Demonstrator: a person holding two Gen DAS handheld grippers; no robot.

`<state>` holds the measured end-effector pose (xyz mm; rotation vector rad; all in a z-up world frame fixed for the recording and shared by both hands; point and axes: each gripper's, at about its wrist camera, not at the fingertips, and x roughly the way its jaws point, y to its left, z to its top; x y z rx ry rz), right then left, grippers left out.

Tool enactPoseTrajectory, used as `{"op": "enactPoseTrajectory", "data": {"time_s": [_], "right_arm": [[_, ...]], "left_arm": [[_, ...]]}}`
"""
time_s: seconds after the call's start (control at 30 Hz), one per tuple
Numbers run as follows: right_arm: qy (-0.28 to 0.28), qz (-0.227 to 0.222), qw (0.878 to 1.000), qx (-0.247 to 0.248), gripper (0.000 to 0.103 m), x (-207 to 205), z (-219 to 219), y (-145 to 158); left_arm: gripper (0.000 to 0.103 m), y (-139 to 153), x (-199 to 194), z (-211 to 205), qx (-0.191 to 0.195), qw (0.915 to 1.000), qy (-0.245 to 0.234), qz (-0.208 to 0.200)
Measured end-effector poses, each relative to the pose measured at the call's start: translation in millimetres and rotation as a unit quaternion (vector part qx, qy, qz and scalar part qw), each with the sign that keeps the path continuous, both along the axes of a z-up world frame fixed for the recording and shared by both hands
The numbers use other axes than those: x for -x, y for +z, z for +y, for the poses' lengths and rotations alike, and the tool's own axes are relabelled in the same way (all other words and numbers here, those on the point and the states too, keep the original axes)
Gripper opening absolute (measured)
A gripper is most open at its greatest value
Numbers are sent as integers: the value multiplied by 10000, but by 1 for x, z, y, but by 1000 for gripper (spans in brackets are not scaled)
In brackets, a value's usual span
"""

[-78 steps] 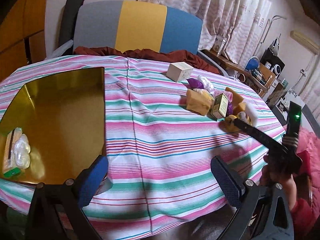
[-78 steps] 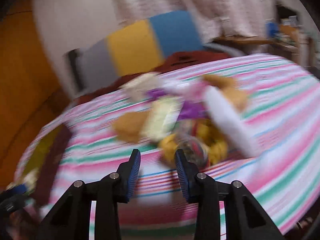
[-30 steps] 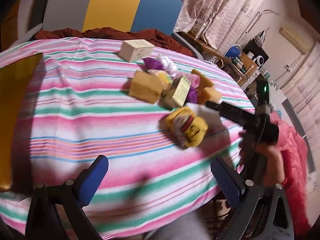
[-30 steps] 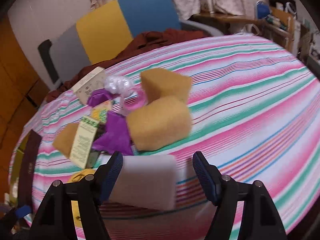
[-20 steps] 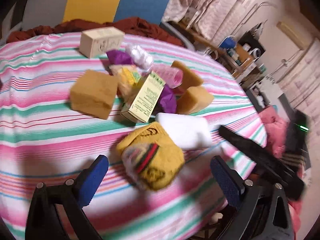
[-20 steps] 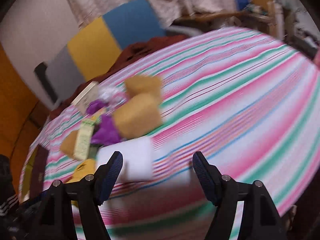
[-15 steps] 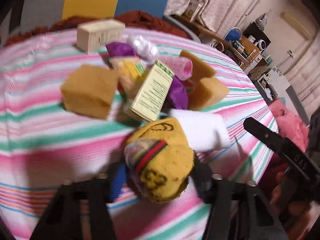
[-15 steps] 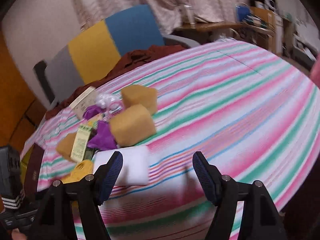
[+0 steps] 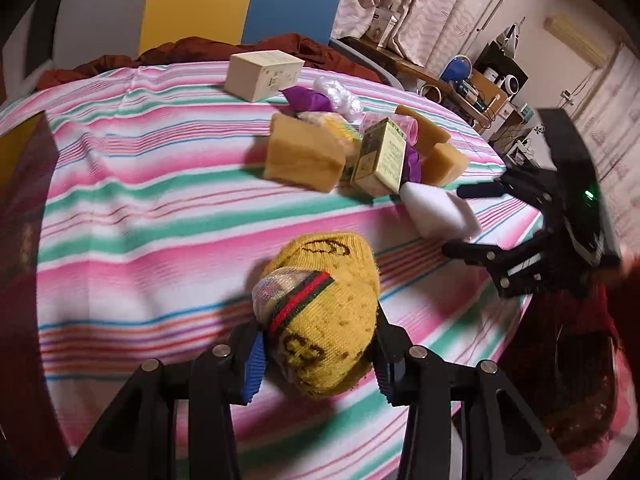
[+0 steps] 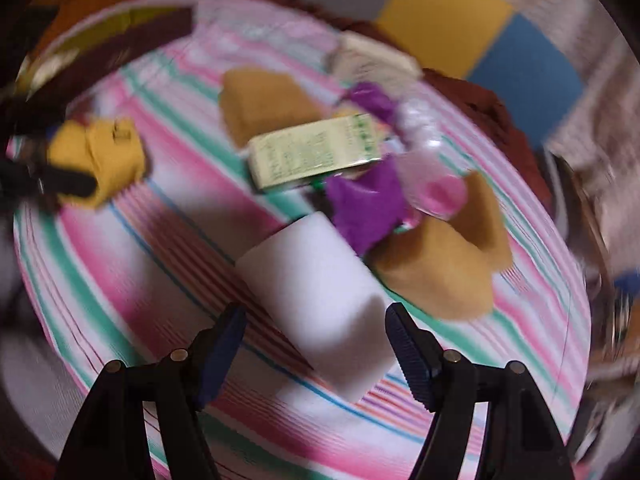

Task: Organize objects
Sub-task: 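Grasp the yellow knit hat with the left tool while the right tool grasps the white foam block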

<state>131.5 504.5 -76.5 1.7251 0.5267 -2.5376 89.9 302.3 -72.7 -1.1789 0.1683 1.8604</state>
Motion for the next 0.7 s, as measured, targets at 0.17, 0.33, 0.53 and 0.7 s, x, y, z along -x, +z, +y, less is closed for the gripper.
{"op": "enactPoseTrajectory", "data": {"time_s": [0.17, 0.33, 0.53, 0.7], "right_arm": [[-7, -360, 9991, 226, 73, 22, 20, 0], [-465, -333, 9955, 751, 72, 22, 38, 1], [-1251, 177, 9875, 943, 66, 0, 41, 7], [-2212, 864, 9509, 1983, 63, -22, 42, 21]], "left_arm": [[45, -1, -2, -7, -60, 10000, 5, -43], [47, 0, -6, -7, -27, 10000, -46, 78], [48, -1, -6, -6, -82, 9999, 26, 67], [46, 1, -7, -13, -215, 9997, 80, -47]]}}
